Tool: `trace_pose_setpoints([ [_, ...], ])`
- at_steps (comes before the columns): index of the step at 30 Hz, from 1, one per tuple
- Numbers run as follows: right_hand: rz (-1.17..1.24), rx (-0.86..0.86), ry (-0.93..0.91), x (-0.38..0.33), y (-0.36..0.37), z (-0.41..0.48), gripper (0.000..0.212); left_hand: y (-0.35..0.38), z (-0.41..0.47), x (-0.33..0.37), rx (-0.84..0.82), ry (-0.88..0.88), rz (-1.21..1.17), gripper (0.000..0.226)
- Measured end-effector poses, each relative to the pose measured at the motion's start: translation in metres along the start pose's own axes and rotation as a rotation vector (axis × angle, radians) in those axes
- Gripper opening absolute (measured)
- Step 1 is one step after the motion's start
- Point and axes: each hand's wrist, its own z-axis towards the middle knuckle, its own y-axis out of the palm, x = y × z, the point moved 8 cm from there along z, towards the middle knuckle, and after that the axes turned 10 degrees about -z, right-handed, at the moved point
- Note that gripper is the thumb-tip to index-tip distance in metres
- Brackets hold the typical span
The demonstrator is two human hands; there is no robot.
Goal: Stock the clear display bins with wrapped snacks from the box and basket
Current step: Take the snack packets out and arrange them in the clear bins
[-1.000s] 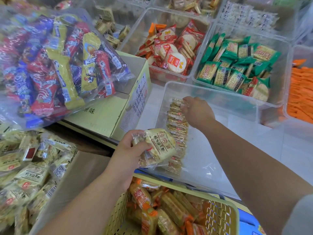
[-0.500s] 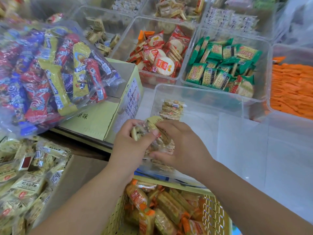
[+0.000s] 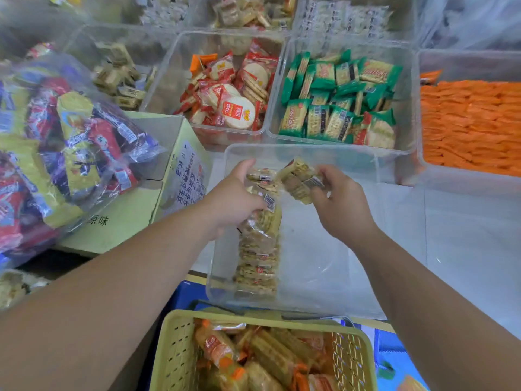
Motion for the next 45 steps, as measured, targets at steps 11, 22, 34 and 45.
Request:
trace_pose_setpoints([
  [11,-0.208,0.075,-0.207,-0.017,0.001,0.037,0.037,0.013,0.064,-0.002,-0.123,-0.092,0.318,0.065],
  [22,-0.416,-0.023,-0.452,-0.056,0.066,0.060,0.035,0.006,0.048,-0.011,-0.225,-0.151,0.339,0.033],
  [34,-0.543,-0.225,-0.328,-0.040,0.113,0.075,0.041,-0.027,-0.005,-0.014,-0.019,-0.019,-0.015,0.068],
  [45,0.091,-0.022,0.387,0.020,0.099,0.064,0.072,-0.029,-0.070,-0.084,0.204,-0.247,-0.609,0.102],
])
